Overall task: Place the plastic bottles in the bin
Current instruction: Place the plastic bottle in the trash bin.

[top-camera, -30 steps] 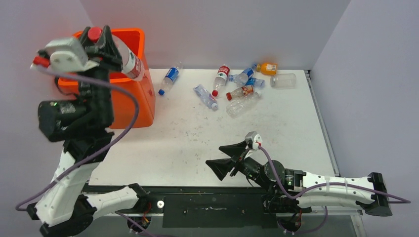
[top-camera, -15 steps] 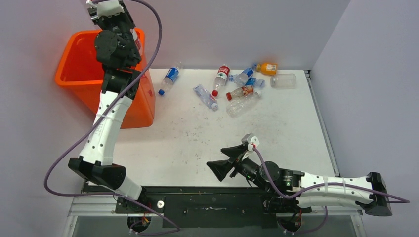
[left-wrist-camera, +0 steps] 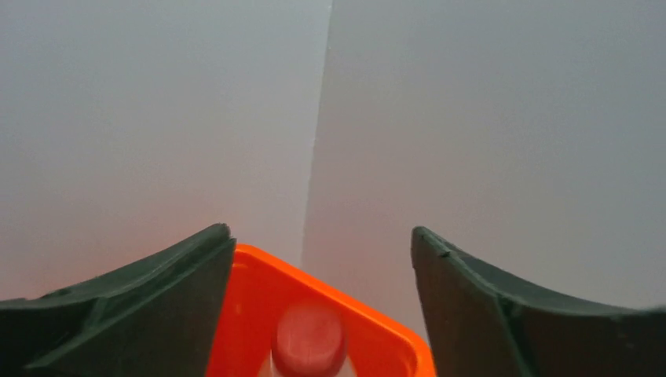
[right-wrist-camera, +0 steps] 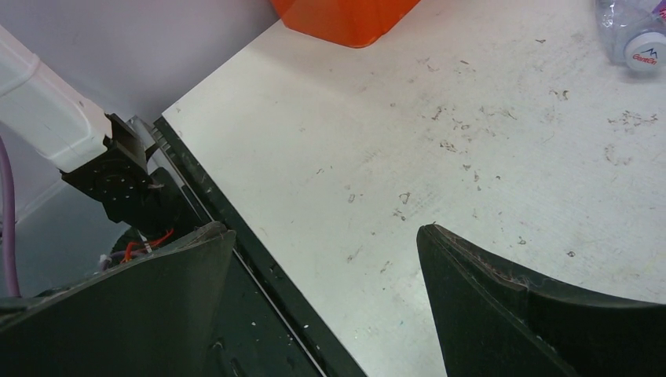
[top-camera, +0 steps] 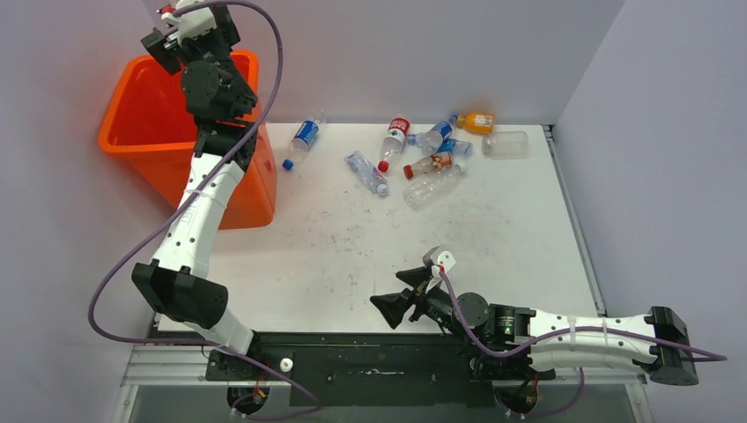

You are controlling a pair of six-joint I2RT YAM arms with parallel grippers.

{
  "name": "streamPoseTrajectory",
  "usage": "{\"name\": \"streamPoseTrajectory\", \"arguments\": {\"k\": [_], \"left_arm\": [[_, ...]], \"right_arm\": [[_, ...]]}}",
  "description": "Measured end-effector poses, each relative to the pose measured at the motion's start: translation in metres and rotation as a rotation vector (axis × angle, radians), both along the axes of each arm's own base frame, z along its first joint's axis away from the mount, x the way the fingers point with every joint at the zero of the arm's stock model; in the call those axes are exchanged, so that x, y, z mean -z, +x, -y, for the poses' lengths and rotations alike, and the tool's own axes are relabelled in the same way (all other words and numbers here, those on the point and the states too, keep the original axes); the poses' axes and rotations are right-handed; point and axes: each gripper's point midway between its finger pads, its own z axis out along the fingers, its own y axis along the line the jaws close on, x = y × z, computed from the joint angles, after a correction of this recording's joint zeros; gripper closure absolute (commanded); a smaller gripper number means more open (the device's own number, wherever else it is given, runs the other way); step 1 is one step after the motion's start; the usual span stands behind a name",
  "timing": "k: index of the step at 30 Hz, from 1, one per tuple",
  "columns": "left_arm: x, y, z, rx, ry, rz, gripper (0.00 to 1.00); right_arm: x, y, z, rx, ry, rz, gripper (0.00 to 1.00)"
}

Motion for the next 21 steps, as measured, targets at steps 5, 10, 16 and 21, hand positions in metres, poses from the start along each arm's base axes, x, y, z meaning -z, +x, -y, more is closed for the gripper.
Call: {"name": "streamPoseTrajectory", "arguments": {"k": [5,10,16,21], "left_arm": [[0.001,-0.005,0.009,-0.013,-0.022,0.007,0.04],[-0.006,-0.026,0.091,0.192,0.012,0.004,0.04],[0.004,-0.094,0.216,0.67,0.177,-0.077,0.04],[0.058,-0.139,0.239,0.945,0.255,-0.208,0.04]], "right_arm": [[0.001,0.004,0.003,0.014,-0.023,0.016,0.1],[-0.011,0.017,0.012,0.096,-0.034,0.041,0.1],[-0.052,0.06,0.033,0.322,-0.066,0.057,0.1],[-0.048,0.123,0.058,0.486,-0.086,-0.007,0.1]]}}
